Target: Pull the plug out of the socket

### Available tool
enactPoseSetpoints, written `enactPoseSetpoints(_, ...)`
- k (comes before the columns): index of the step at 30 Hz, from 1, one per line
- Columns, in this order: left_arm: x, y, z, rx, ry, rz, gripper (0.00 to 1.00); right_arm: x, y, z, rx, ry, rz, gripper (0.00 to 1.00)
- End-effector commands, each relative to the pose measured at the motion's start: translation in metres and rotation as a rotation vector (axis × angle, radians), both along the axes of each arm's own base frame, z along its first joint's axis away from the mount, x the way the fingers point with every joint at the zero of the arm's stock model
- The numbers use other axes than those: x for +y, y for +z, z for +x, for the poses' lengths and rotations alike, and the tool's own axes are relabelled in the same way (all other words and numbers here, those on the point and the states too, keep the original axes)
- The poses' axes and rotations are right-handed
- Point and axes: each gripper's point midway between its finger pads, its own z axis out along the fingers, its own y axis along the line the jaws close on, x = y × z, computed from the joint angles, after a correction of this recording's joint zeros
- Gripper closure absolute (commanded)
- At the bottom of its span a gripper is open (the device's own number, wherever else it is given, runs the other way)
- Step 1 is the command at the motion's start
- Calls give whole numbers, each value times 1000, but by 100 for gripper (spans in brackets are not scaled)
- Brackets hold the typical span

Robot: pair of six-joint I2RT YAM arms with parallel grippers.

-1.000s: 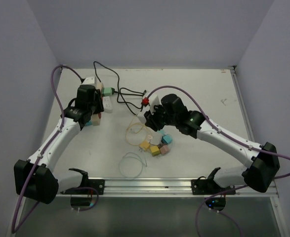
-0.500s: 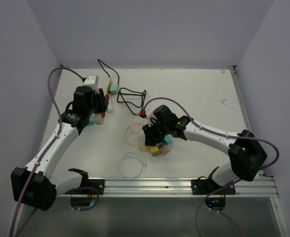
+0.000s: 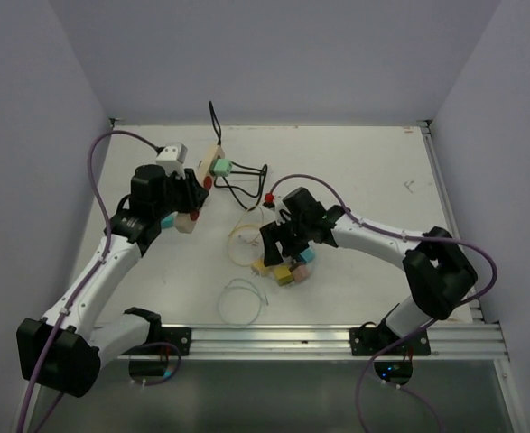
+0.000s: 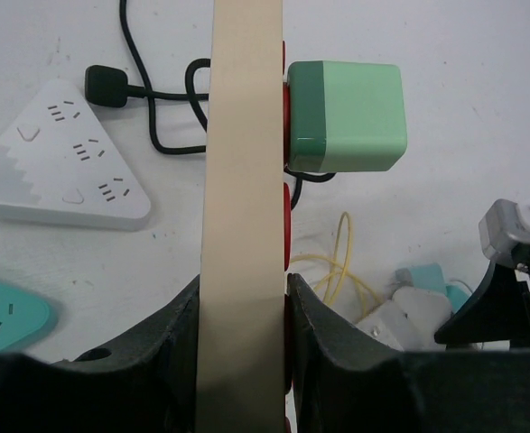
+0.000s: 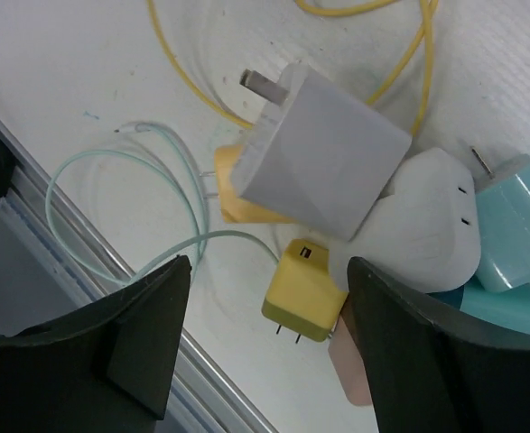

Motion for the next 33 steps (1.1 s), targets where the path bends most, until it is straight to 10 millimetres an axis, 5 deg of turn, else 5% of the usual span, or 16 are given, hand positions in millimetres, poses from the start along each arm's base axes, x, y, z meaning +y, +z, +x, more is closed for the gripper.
enactPoseSetpoints(1, -12, 44, 4, -174, -75, -42, 100, 6, 63, 19, -159, 11, 63, 25)
enactPoseSetpoints(8, -18, 52, -8, -205, -134, -47, 100, 20, 148, 61, -377, -72, 158, 14)
enactPoseSetpoints(15, -18, 54, -15, -221, -152, -49, 100, 48, 222, 99, -394, -321, 422, 7)
enactPoseSetpoints(21, -20, 57, -21, -241, -172, -49, 100, 68, 244, 124, -283, -467, 592, 5)
enactPoseSetpoints(25, -21, 58, -23, -252, -184, -49, 100, 89, 233, 138, -202, -491, 631, 7)
enactPoseSetpoints(31, -22, 59, -24, -261, -194, -56, 100, 108, 234, 148, -120, -522, 707, 17)
enactPoseSetpoints(33, -22, 56, -24, -258, -194, -55, 100, 113, 231, 149, -91, -527, 720, 28)
